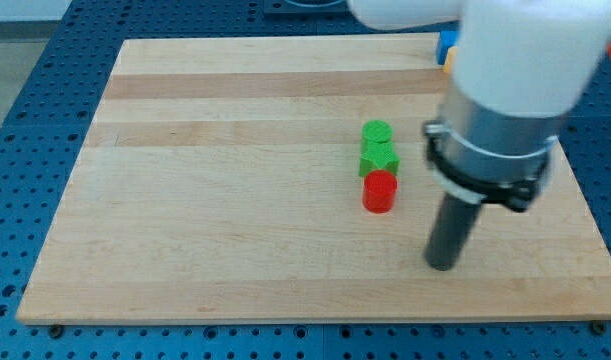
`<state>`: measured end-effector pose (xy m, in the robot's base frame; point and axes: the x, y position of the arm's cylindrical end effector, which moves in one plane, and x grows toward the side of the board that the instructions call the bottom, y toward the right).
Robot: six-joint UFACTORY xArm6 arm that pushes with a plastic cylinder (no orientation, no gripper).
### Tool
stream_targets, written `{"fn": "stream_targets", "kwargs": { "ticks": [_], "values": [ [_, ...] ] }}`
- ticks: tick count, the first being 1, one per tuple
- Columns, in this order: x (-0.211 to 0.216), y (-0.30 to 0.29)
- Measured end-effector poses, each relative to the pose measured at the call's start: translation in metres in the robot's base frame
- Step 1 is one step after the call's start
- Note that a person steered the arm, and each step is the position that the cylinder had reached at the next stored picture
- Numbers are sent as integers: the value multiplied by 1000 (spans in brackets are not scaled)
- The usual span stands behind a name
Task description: Move the red star towards the group of blocks
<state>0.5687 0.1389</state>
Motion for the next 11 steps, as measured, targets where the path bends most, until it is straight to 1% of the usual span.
{"fn": "stream_targets", "kwargs": {
  "ticks": [1,2,8,10,11],
  "values": [
    [-10,36],
    [-29,49],
    [-153,57],
    [-179,90],
    [-192,87]
  ]
}}
